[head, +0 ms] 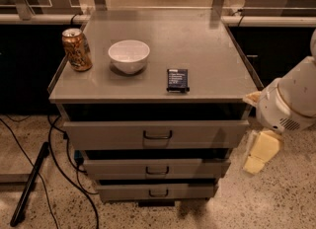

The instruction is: Open top drawer

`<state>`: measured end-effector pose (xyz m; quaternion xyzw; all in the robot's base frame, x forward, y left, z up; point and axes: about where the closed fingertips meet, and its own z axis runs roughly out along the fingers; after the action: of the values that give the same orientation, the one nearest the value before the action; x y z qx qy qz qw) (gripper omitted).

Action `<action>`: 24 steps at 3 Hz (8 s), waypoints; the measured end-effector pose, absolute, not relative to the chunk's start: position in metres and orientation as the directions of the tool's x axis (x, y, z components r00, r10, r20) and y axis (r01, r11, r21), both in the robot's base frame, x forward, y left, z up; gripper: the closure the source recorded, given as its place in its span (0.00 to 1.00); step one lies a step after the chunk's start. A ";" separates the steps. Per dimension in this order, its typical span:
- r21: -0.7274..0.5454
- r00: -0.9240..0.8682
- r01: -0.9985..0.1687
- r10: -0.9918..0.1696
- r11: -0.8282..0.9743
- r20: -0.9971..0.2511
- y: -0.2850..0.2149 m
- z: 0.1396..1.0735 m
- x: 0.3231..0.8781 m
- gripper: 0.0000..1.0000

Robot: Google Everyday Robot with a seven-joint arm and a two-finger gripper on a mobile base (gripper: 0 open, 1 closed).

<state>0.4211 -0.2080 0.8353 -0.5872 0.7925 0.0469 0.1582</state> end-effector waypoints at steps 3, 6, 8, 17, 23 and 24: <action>-0.058 -0.287 -0.942 -0.884 0.330 -0.368 -0.206 0.751 0.420 0.00; -0.230 -0.139 -0.935 -0.876 0.270 -0.462 -0.191 0.725 0.463 0.00; -0.251 -0.113 -0.941 -0.910 0.227 -0.400 -0.191 0.704 0.489 0.00; -0.022 -0.215 -0.972 -0.927 0.232 -0.306 -0.200 0.638 0.541 0.00; 0.253 -0.233 -0.950 -0.954 0.182 -0.188 -0.196 0.679 0.462 0.00; 0.263 -0.232 -0.948 -0.955 0.179 -0.185 -0.196 0.679 0.460 0.00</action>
Offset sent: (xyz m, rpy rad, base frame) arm -0.0054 0.0039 -0.0443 0.0370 0.0728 -0.0162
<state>0.4599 -0.1962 0.6792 -0.6198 0.7677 0.1624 -0.0107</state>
